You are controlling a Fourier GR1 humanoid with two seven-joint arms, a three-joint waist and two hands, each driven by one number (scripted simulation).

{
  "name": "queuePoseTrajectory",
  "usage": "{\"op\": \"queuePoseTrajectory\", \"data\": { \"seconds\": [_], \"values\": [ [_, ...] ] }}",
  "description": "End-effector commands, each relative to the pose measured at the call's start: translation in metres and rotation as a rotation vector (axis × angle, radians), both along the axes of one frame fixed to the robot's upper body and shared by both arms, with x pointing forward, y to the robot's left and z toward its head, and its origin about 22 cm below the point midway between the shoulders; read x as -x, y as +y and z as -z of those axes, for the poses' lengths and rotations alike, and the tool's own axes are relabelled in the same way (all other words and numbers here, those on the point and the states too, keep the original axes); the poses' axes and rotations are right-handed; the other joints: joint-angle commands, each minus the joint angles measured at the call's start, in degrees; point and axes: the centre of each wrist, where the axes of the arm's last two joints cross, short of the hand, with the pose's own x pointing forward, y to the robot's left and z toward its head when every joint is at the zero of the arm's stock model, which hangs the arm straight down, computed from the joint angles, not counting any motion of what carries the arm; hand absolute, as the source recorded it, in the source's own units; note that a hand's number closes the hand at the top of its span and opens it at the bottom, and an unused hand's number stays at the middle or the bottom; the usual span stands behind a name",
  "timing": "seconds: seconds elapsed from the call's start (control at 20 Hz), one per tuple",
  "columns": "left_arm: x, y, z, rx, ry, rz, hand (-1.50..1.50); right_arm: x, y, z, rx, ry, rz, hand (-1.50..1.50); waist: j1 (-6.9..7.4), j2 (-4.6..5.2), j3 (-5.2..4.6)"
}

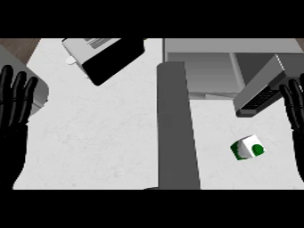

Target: Pick up the milk, place it into the microwave and close the microwave

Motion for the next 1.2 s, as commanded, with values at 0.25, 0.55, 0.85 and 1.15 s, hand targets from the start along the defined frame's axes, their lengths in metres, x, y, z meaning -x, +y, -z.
{"op": "queuePoseTrajectory", "data": {
  "seconds": [0.25, 0.55, 0.85, 1.15],
  "values": [
    [-0.023, 0.011, 0.024, -0.071, 0.016, 0.056, -1.50, 0.044, -0.030, 0.021, -0.007, -0.021, 0.165, -1.50, -1.87, 0.15, -0.31],
    [-0.002, -0.032, 0.074, 0.106, 0.195, 0.097, -1.50, 0.072, -0.025, 0.047, -0.117, 0.165, 0.098, -1.50, -1.52, 0.07, -0.31],
    [0.002, -0.061, 0.081, 0.102, 0.199, 0.108, -1.50, 0.102, -0.021, 0.073, -0.108, 0.180, 0.123, -1.50, -1.28, 0.07, -0.31],
    [0.027, -0.075, 0.084, 0.109, 0.182, 0.103, -1.50, 0.116, -0.032, 0.096, -0.082, 0.216, 0.151, -1.50, -0.96, 0.05, -0.31]
  ]
}}
